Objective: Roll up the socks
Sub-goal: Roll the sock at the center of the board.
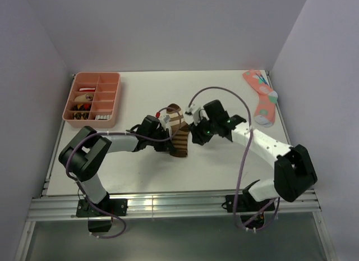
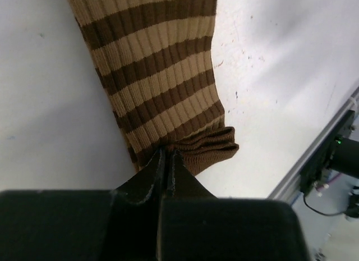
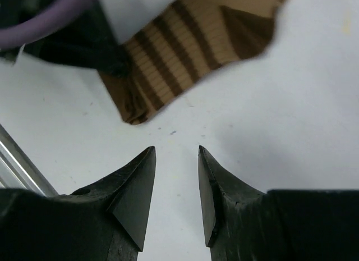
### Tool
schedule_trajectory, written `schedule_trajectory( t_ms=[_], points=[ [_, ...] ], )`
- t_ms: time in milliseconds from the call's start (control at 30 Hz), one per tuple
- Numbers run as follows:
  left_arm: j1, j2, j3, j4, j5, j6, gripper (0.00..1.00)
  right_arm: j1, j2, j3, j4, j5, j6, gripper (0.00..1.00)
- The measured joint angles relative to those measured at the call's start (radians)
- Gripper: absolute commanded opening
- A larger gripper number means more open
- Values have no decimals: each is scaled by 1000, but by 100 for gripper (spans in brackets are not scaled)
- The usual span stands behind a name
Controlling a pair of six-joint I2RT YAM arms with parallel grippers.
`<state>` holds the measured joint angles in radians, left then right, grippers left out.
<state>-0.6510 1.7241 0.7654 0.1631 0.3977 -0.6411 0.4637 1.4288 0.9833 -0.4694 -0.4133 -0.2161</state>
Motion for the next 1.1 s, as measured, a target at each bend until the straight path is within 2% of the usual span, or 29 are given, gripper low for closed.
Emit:
schedule_trajectory(
  t_ms=[200,300,533,1100],
  points=[
    [27,10,9,-69,102,-28,0,298,-122,-136,108,97,-141,44],
    [42,24,9,-90,163,-49,0,373,-140,-177,158,132,-202,44],
    [58,58,7,-132,292,-97,1,516,-147,-290,259,210,-301,44],
    [81,84,26,-258,378,-82,0,708,-32,-338,406,376,-381,43]
  ],
)
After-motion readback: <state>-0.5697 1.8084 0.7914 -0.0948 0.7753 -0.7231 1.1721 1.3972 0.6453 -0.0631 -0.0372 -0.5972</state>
